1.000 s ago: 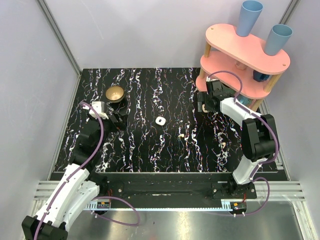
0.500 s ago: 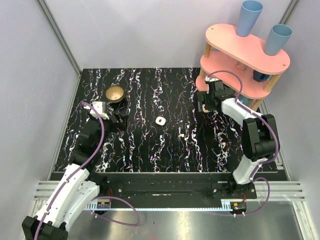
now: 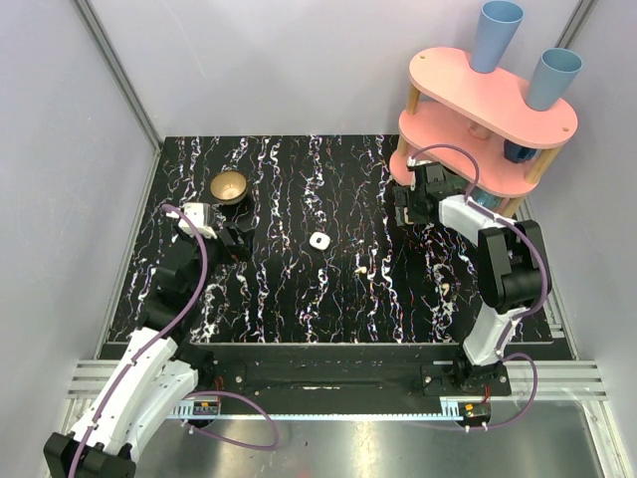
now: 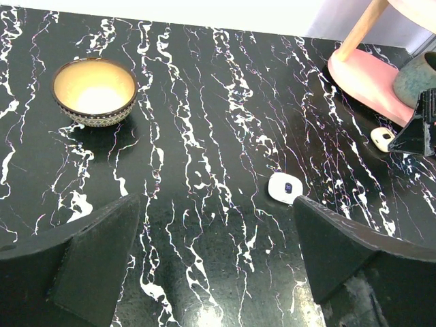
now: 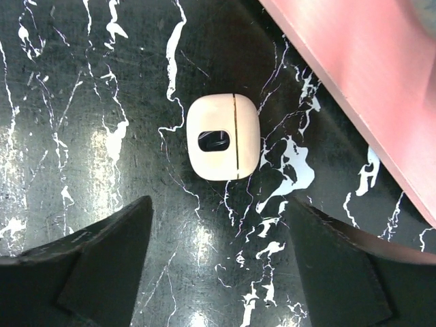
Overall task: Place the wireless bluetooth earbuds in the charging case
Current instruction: Pick up the charging case from the corner of the board.
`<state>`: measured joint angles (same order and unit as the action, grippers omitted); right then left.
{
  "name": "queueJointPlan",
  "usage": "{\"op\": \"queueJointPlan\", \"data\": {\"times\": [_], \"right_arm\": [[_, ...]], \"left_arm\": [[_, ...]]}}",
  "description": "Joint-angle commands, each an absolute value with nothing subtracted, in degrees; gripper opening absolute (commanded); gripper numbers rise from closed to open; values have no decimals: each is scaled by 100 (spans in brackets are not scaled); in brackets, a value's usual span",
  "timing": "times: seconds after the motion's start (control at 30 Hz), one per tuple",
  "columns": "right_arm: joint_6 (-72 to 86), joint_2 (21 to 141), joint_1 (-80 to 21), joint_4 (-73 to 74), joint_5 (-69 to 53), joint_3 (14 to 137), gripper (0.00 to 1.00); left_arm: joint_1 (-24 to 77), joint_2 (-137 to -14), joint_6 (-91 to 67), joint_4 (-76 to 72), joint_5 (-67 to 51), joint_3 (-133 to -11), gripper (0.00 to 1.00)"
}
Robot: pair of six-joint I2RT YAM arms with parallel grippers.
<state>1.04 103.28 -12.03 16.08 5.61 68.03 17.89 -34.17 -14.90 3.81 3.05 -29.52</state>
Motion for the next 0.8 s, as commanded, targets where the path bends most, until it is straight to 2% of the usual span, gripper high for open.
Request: {"op": "queueJointPlan", "data": {"times": [0.0,0.4,0.77], "right_arm": [[-140,10467,-1169,1415,483,7031,84],[-343,10881,-1160,1310,703,7198,74],[-580,11118,-1160,1187,756,7383,72]], "left_arm": [[1758,-3366,-1397,220,273,-3032,99],[1758,-3445,-1389,193,229,-3032,99],[1758,-3472,-1406,167,202,-3015,99]]}}
